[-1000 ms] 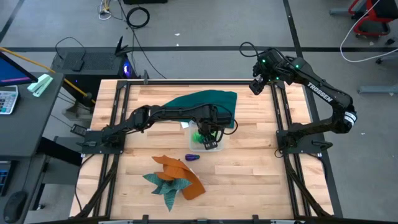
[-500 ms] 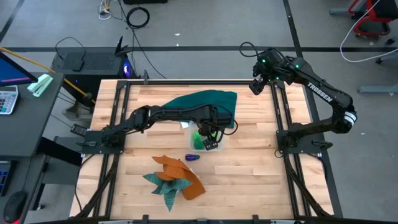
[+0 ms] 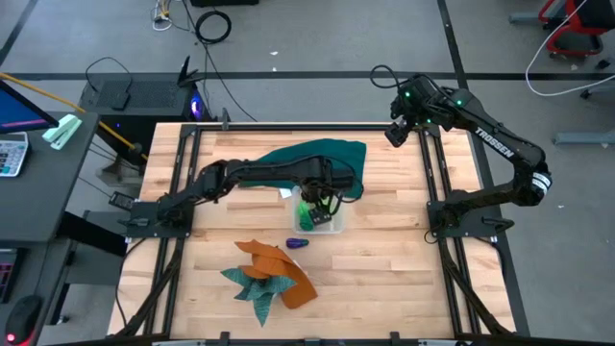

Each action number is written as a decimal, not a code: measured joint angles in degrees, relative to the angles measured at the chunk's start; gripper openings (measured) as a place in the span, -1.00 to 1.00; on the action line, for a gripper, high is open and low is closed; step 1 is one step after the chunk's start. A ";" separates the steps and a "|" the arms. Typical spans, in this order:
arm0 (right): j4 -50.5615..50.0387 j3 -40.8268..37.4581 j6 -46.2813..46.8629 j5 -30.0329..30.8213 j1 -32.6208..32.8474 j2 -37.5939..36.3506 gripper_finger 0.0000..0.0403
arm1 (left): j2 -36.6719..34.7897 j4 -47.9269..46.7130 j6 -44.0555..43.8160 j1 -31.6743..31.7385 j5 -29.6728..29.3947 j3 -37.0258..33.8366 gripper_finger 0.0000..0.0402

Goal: Pick and placing Produce into tupperware
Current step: Put the eggplant into the bin

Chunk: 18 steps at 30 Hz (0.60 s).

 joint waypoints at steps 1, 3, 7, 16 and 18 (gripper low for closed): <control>-0.07 0.00 0.00 0.00 0.00 0.00 0.67 | -0.81 -0.64 -0.69 0.20 -0.30 0.00 0.52; -0.16 0.00 -0.01 0.00 0.00 0.00 0.67 | -2.74 -1.45 -1.72 0.78 -0.89 0.00 0.52; -0.19 0.00 -0.33 -0.06 0.03 -0.01 0.67 | -7.26 -4.44 -3.92 2.22 -2.46 0.02 0.52; -2.55 0.00 -1.51 -3.04 0.04 -0.05 0.67 | -18.99 -8.16 -7.68 4.96 -5.94 0.00 0.45; -2.85 0.00 -1.55 -5.19 0.06 -0.07 0.67 | -21.52 -8.16 -9.42 5.27 -6.21 0.00 0.43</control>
